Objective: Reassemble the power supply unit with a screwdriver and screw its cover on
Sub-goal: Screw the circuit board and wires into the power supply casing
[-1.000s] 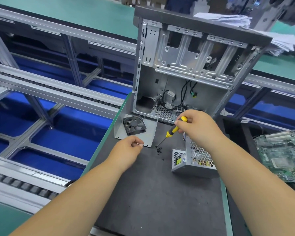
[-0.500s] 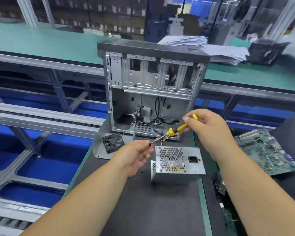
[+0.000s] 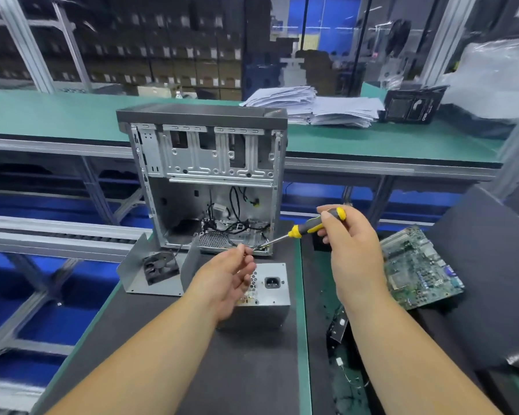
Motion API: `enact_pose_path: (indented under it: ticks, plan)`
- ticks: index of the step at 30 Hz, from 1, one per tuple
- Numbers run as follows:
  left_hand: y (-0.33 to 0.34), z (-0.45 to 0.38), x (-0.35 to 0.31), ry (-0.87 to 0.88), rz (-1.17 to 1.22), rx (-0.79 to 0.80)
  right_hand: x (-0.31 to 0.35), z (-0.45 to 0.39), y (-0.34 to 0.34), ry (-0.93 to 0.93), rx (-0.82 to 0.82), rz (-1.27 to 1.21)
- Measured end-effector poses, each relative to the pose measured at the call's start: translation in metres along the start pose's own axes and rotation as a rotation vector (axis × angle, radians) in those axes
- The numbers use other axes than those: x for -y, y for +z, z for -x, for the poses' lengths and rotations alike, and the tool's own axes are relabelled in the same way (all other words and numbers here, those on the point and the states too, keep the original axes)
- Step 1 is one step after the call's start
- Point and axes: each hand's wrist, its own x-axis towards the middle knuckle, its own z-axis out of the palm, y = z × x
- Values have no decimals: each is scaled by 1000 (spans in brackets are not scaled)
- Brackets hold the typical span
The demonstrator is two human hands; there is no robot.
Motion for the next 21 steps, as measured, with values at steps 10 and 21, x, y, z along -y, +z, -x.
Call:
enact_pose_path:
  ticks: [10,21]
  plan:
    - [39,16,29,64,-10,18,-1,-2,-52,-31,49,-39]
    - [63,31,38,124,83,117,-4,-9,-84,-73,84,-133]
